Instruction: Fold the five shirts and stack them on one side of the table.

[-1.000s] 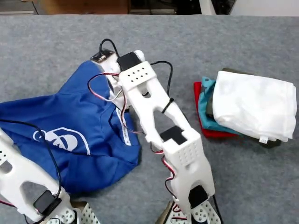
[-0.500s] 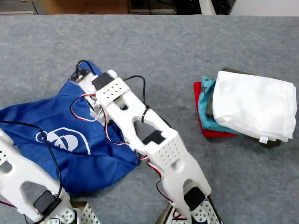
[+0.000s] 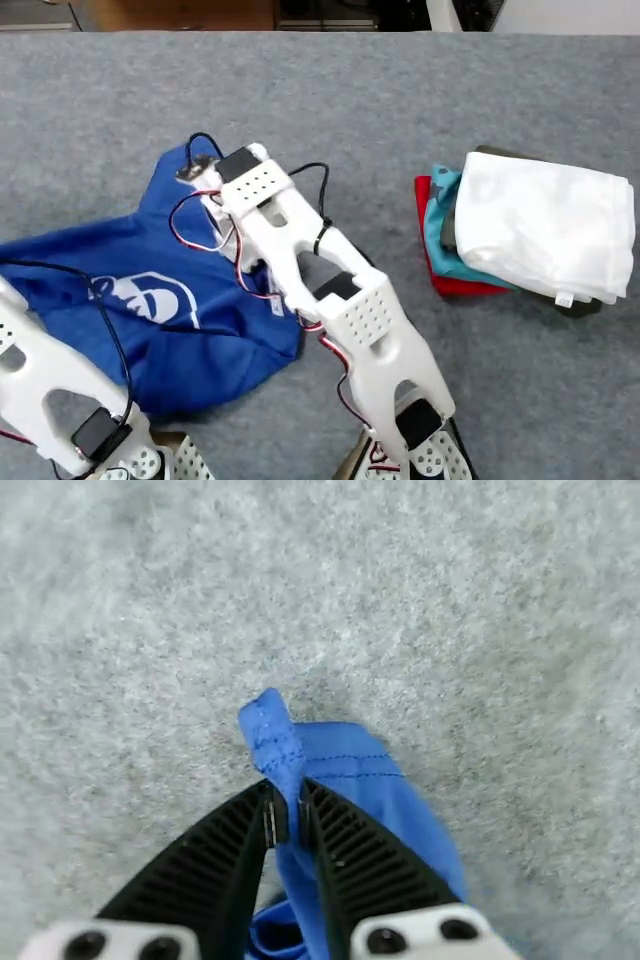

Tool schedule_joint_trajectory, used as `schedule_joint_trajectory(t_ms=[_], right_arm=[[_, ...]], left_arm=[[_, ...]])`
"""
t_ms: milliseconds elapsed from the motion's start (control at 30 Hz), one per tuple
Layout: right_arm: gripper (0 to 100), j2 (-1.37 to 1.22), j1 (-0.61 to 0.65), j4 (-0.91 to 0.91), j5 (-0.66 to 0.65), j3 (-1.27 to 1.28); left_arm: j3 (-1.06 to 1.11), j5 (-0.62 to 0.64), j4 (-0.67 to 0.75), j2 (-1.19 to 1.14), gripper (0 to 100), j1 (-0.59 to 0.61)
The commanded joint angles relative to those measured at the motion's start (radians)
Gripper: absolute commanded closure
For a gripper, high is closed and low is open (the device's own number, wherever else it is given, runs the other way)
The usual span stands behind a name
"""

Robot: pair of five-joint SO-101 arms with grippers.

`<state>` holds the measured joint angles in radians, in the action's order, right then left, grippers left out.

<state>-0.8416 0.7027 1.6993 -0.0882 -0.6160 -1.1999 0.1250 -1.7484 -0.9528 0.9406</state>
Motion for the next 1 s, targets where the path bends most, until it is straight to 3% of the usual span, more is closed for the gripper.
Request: schedule_joint_trajectory(t_ms=[0,233,667,833,967], right_arm=[[99.5,0.01,-0.019,0.08,-0.046,-0.03],[99.5,0.091,-0.015,0.084,-0.078,0.116],[98.9,0.473,0.019,0.017,-0.242,0.446],[91.3,0.575,0.015,0.009,-0.247,0.355],[83.3,0.506,0.007,-0.071,-0.241,0.171]], left_arm=[[0.052,-0.117,-0.011,0.024,98,0.014],[0.187,-0.339,-0.012,0.024,98,0.089],[0.193,-0.419,-0.012,0.024,98,0.261],[0.193,-0.42,-0.012,0.024,98,0.252],[0.193,-0.419,-0.012,0.016,98,0.242]])
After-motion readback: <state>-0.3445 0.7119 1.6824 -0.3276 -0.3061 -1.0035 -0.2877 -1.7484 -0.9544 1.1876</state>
